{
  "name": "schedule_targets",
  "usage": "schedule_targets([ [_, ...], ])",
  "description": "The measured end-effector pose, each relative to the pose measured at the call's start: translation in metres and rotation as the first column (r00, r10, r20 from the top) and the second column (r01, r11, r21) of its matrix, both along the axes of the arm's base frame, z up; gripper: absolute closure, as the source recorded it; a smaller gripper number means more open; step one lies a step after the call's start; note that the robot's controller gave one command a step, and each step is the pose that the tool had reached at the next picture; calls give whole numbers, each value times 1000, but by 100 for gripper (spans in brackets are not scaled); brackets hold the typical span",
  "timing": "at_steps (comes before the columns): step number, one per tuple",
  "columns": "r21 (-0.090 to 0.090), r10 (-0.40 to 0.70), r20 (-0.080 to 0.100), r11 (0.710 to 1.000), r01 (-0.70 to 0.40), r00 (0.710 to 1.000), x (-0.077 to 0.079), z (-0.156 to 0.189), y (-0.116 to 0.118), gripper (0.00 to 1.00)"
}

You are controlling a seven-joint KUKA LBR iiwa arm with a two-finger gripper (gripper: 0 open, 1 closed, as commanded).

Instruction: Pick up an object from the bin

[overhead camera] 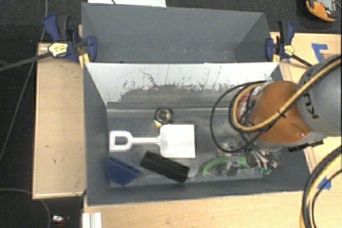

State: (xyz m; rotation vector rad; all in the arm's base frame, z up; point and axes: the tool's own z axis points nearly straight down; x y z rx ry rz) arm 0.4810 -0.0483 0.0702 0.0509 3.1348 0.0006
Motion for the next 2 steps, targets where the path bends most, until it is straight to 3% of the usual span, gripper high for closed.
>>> schedule_targets([
  [1, 0, 1, 0, 1000, -1, 1000, 0, 0, 0, 100],
  [2, 1, 3, -6, 1000, -3, 1000, -2, 34, 0, 100],
])
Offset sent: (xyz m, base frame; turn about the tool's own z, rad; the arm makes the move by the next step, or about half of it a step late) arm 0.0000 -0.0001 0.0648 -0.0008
